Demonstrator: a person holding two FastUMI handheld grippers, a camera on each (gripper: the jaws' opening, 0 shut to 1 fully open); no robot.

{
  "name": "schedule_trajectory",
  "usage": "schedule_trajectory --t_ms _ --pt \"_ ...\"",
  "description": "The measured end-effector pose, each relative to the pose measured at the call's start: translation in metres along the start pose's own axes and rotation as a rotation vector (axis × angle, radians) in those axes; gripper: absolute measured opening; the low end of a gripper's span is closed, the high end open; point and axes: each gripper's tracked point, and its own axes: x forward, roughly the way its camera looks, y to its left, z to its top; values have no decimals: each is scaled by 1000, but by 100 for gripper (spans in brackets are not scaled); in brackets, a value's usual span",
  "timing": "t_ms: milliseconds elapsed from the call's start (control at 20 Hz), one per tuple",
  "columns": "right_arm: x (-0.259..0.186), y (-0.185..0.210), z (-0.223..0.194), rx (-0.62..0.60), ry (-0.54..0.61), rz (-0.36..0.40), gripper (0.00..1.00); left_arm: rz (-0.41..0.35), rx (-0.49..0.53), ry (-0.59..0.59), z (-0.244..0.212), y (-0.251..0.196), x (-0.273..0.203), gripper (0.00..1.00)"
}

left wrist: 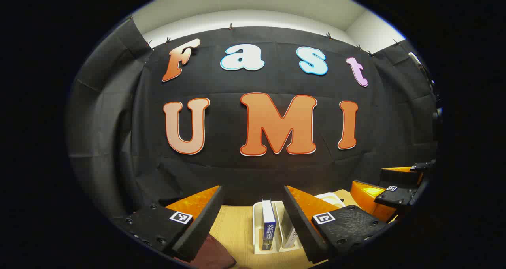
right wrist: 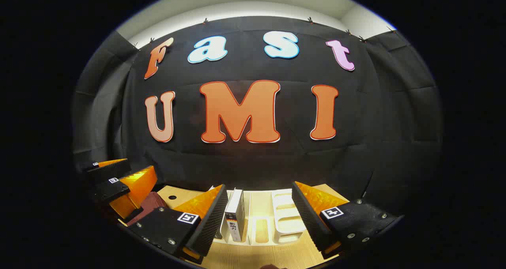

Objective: Open the schoolbag, grab two books from the bookshelf and put them into the schoolbag.

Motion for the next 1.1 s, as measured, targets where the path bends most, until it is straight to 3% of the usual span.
schedule_trajectory --t_ms 1100 --pt "-5 4 -4 -4 8 -5 97 11 -2 -4 -4 12 -7 94"
